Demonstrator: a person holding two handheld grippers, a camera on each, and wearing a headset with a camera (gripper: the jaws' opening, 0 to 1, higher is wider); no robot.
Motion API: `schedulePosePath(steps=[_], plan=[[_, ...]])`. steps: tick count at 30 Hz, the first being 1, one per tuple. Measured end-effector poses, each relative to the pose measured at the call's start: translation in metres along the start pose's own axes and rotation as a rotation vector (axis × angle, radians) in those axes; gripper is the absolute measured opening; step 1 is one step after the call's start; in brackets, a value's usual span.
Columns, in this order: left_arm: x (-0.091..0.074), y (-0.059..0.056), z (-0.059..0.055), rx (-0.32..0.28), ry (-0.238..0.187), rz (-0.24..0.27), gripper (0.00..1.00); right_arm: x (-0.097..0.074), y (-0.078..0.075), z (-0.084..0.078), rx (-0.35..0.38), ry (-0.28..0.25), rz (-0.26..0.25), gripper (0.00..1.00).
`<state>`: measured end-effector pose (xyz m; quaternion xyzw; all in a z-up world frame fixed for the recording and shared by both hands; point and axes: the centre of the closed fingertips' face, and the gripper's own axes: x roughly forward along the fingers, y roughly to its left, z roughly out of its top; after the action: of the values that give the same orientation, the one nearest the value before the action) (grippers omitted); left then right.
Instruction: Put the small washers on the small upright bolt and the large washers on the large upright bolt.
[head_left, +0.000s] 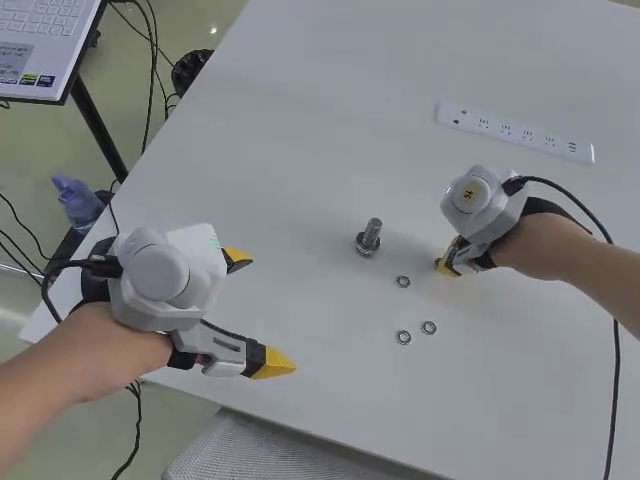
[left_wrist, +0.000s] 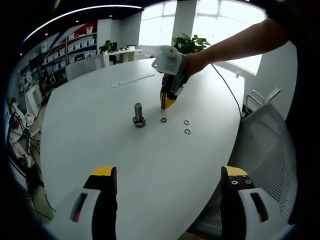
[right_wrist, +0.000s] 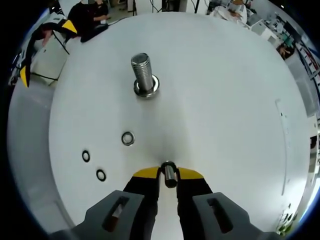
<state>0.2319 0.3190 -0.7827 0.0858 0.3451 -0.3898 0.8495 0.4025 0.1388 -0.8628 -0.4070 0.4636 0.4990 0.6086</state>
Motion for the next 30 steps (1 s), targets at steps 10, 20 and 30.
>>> schedulePosePath(steps=[10,20,30], plan=[[-0.003,0.000,-0.001,-0.003,0.006,-0.002,0.85,0.001,0.002,0.000,0.001,-0.011,0.009,0.18],[-0.004,0.000,-0.002,-0.001,0.011,-0.006,0.84,-0.003,0.001,0.005,0.008,-0.034,0.019,0.26],[-0.005,-0.003,-0.003,0.001,0.014,-0.006,0.84,-0.011,-0.002,0.005,0.011,-0.042,0.015,0.26]])
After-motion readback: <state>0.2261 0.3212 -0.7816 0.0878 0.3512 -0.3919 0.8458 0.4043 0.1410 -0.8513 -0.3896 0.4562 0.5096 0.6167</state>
